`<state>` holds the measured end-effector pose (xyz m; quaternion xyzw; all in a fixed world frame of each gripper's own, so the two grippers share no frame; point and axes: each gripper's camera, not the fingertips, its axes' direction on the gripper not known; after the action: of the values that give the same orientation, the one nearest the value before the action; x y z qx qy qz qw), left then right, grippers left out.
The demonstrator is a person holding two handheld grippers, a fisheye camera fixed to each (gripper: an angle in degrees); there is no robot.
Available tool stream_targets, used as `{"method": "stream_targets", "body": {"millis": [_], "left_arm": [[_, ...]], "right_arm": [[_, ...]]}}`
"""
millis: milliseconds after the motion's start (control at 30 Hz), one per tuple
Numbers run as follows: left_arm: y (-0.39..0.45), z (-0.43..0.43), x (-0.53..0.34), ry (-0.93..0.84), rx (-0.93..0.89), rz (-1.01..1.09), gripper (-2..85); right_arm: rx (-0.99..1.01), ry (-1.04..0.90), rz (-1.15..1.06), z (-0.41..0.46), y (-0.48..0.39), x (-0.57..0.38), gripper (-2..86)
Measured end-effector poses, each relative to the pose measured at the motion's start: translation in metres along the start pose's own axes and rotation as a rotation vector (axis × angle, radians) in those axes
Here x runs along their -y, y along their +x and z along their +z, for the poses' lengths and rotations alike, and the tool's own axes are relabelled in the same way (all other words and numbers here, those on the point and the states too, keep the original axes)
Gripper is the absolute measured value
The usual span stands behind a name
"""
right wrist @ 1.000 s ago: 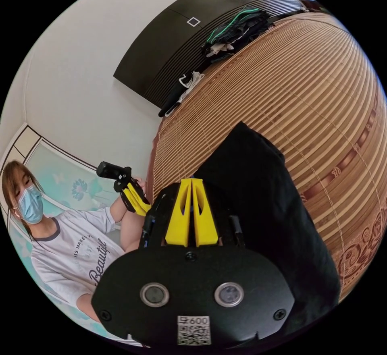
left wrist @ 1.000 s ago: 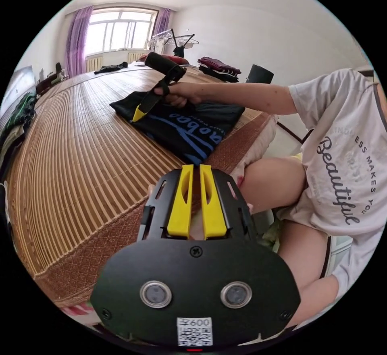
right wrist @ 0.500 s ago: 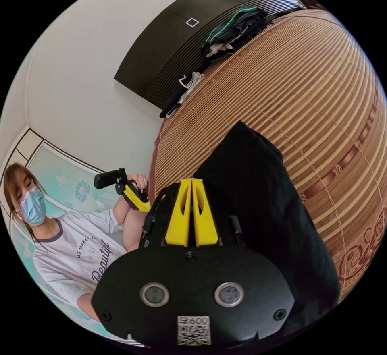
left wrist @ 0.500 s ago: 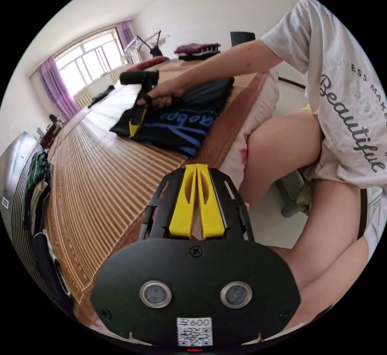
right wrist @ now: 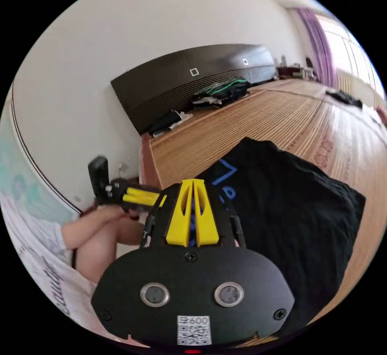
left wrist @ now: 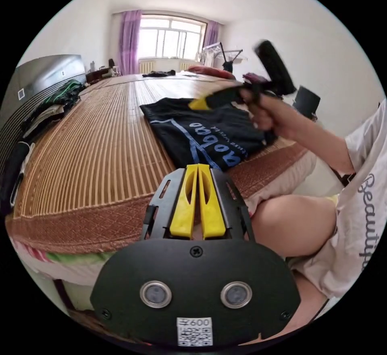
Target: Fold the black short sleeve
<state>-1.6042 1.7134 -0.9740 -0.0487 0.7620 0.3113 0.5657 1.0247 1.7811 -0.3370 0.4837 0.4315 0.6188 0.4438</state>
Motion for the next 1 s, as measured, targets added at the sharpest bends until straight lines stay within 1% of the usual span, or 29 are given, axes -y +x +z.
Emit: {"method": "stream_targets", "body": {"millis": [33,67,100,133,200,233,267,300,333,367,400,433,467,533,567,600,633,667,700,733,767,800,833,900,933,1000], "left_arm": [[-0.005,0.001,-0.003,0.007,0.008,0.015,0.3],[-0.012,0.002,-0.009,0.015,0.037,0.068,0.2],[-0.022,0.004,-0.011,0.013,0.067,0.081,0.1],[-0.029,0.005,-0.012,0.011,0.073,0.077,0.1],[-0.061,0.008,-0.015,0.006,0.067,0.057,0.1],[-0.069,0.008,-0.017,0.008,0.064,0.053,0.1],[-0.085,0.009,-0.02,0.015,0.062,0.048,0.1],[-0.101,0.011,-0.023,0.022,0.061,0.039,0.0],[-0.108,0.011,-0.025,0.026,0.062,0.035,0.0],[-0.123,0.013,-0.028,0.031,0.065,0.03,0.0],[-0.138,0.014,-0.03,0.031,0.067,0.03,0.0],[-0.145,0.015,-0.03,0.03,0.069,0.033,0.0],[-0.16,0.016,-0.031,0.024,0.065,0.034,0.0],[-0.186,0.019,-0.031,0.014,0.049,0.032,0.0],[-0.202,0.02,-0.031,0.006,0.043,0.026,0.0],[-0.215,0.022,-0.029,-0.006,0.05,0.019,0.0],[-0.22,0.023,-0.027,-0.018,0.06,0.017,0.0],[-0.227,0.024,-0.018,-0.07,0.095,0.009,0.0],[-0.226,0.026,-0.002,-0.169,0.145,0.014,0.0],[-0.222,0.029,0.007,-0.228,0.178,0.049,0.0],[-0.207,0.034,0.024,-0.315,0.237,0.149,0.0],[-0.188,0.03,0.04,-0.294,0.236,0.236,0.0],[-0.179,0.027,0.048,-0.26,0.215,0.264,0.0],[-0.143,0.033,0.076,-0.154,0.112,0.366,0.0],[-0.137,0.039,0.082,-0.139,0.098,0.38,0.0],[-0.128,0.083,0.102,-0.093,0.034,0.376,0.1]], "right_arm": [[-0.137,-0.015,0.052,0.002,-0.026,-0.025,-0.8],[-0.15,-0.05,0.116,-0.002,-0.034,-0.038,-0.8],[-0.136,-0.056,0.143,-0.006,-0.032,-0.044,-0.8],[-0.155,-0.059,0.223,-0.015,-0.021,-0.057,-0.8],[-0.041,-0.026,0.323,-0.035,0.007,-0.083,-0.8],[0.053,-0.027,0.436,-0.05,0.026,-0.098,-0.8],[0.055,-0.029,0.459,-0.068,0.032,-0.11,-0.8],[0.008,-0.023,0.458,-0.079,0.032,-0.116,-0.8],[-0.097,0.002,0.428,-0.104,0.027,-0.128,-0.8],[-0.158,0.006,0.426,-0.125,0.025,-0.143,-0.8],[-0.158,0.012,0.443,-0.135,0.027,-0.152,-0.8],[-0.092,0.057,0.481,-0.153,0.033,-0.171,-0.8],[-0.069,0.093,0.572,-0.171,0.043,-0.191,-0.8],[-0.084,0.112,0.627,-0.193,0.047,-0.208,-0.8],[-0.124,0.119,0.644,-0.206,0.042,-0.212,-0.9],[-0.136,0.125,0.633,-0.212,0.038,-0.212,-0.9],[-0.113,0.15,0.597,-0.223,0.03,-0.209,-0.9],[-0.065,0.193,0.577,-0.235,0.025,-0.202,-0.9],[-0.042,0.218,0.562,-0.241,0.022,-0.197,-0.9],[-0.004,0.253,0.52,-0.251,0.018,-0.184,-0.9],[0.023,0.255,0.477,-0.257,0.016,-0.167,-0.9],[0.038,0.244,0.456,-0.258,0.017,-0.157,-0.9],[0.089,0.203,0.416,-0.259,0.021,-0.136,-0.9],[0.158,0.183,0.389,-0.265,0.029,-0.109,-0.9],[0.182,0.183,0.352,-0.269,0.03,-0.093,-0.9],[0.22,0.102,0.29,-0.262,0.033,-0.069,-0.9]]}}
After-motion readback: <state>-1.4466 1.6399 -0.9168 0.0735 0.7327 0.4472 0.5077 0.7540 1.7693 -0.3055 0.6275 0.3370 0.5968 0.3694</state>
